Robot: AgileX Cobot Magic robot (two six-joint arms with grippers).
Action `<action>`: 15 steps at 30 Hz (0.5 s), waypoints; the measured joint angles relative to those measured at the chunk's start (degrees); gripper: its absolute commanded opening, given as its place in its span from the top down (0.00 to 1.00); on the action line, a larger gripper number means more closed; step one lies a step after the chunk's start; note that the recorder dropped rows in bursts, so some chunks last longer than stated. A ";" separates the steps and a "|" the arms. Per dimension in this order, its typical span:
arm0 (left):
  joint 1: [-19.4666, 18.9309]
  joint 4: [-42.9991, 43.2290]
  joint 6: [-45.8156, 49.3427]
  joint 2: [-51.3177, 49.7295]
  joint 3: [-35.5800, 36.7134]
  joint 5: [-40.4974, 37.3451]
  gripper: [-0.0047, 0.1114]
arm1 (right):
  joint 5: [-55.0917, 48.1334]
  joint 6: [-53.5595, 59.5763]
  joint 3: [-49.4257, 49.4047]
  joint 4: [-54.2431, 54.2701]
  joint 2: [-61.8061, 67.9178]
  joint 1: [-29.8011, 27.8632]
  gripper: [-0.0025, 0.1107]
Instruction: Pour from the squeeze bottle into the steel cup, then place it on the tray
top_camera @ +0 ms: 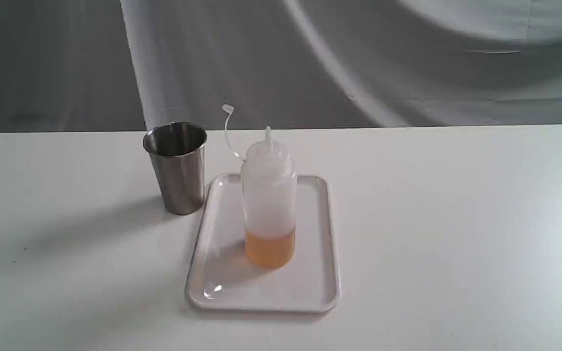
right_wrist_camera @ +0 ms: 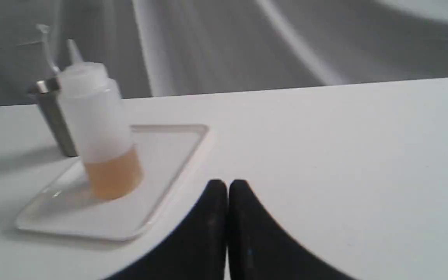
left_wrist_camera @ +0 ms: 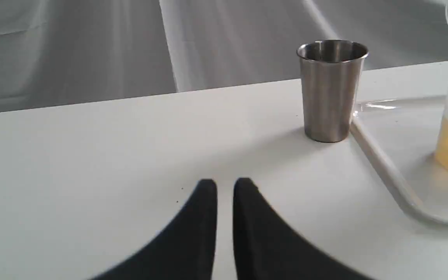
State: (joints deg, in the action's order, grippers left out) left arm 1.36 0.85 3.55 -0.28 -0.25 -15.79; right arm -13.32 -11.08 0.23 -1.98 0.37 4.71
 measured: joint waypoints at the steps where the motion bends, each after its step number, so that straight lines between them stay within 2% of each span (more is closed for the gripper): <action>1: 0.00 0.00 0.00 0.00 0.00 0.00 0.89 | -0.54 0.00 0.00 0.00 0.00 -1.49 0.98; 8: 0.00 0.00 0.10 0.00 0.00 0.00 0.89 | -2.46 0.00 0.00 1.03 0.00 -12.01 0.98; 15: 0.00 0.00 0.10 0.00 0.00 0.00 0.89 | -2.79 0.00 0.00 1.23 0.00 -18.15 0.98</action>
State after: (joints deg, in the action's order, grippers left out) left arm 1.36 0.85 3.65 -0.28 -0.25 -15.79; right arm -16.10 -11.08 0.23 -0.75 0.37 -13.44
